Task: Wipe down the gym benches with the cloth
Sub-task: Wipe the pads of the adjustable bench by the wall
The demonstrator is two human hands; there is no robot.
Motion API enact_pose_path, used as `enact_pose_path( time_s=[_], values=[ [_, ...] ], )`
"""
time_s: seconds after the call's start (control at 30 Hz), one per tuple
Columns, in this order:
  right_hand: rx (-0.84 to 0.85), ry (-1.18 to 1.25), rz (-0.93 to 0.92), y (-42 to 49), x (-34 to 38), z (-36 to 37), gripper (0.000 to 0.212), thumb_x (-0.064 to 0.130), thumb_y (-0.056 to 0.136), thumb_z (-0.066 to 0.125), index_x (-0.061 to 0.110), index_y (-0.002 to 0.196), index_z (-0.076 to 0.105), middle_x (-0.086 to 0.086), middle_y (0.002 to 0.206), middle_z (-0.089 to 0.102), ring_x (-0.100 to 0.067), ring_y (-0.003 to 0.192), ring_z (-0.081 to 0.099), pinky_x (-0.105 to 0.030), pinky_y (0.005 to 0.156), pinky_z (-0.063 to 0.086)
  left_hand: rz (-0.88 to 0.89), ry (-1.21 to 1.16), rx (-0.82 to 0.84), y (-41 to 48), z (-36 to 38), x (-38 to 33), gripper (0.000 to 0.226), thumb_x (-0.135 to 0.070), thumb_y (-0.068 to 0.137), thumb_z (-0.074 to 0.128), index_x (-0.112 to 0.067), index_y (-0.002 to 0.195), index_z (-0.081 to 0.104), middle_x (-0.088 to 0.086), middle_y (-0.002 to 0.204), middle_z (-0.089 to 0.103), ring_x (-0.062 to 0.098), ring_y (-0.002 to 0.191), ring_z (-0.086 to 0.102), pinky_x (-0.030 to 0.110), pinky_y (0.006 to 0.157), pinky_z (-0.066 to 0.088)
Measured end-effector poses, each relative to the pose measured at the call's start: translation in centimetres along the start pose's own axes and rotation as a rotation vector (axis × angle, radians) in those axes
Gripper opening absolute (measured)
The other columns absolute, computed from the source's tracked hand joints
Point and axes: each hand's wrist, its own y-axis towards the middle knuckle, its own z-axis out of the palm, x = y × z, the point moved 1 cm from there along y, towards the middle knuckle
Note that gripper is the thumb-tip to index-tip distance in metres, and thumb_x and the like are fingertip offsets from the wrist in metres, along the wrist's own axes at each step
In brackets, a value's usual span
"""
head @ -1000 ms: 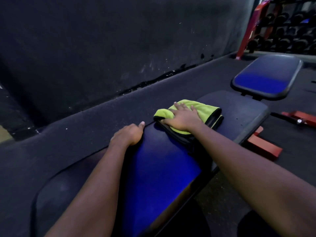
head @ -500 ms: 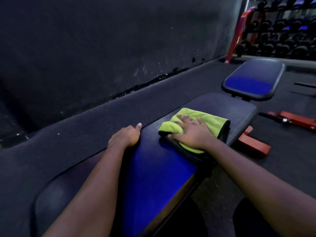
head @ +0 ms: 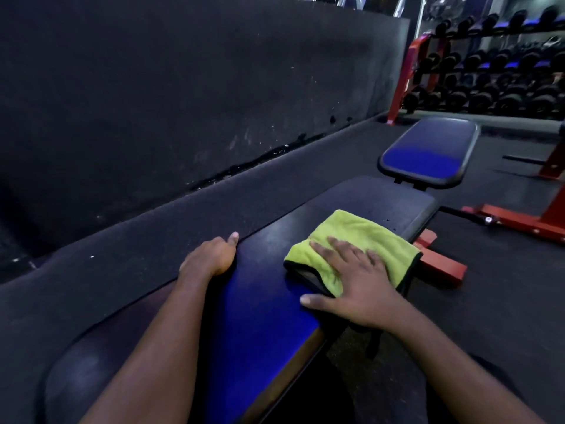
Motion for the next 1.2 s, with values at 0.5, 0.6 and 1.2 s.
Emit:
enact_pose_path(
  time_s=[0.5,0.6,1.2],
  values=[
    [-0.705,1.152,0.048,3.6,-1.8,-13.1,0.033,0.002,0.085,0.066,0.018,0.111,0.053,-0.011,0.104,0.068,-0.024,0.093,0.065,-0.033,0.086,0.052,-0.027,-0.003,0.004,-0.1,-0.4,0.0,0.077,-0.068,0.095,0.012,-0.019,0.144,0.044,0.015,0.15,0.042,0.034,0.135,0.042,0.052,0.109,0.034],
    [-0.623,1.456,0.225,4.0,-3.3,-12.9,0.028,0.005,0.091,0.062,0.012,0.116,0.052,-0.013,0.095,0.068,-0.02,0.08,0.068,-0.025,0.067,0.055,-0.018,-0.008,0.002,-0.6,-0.4,-0.1,0.076,-0.067,0.096,0.013,-0.018,0.144,0.043,0.015,0.151,0.041,0.034,0.136,0.041,0.05,0.11,0.033],
    [0.128,-0.123,-0.053,5.6,-1.9,-1.3,0.093,0.099,0.065,0.008,0.059,0.149,-0.001,0.017,0.164,-0.008,-0.016,0.152,-0.01,-0.067,0.114,-0.009,-0.036,-0.005,-0.003,-0.1,0.0,-0.3,0.079,-0.067,0.096,0.009,-0.014,0.145,0.04,0.016,0.15,0.041,0.032,0.134,0.042,0.05,0.108,0.032]
  ],
)
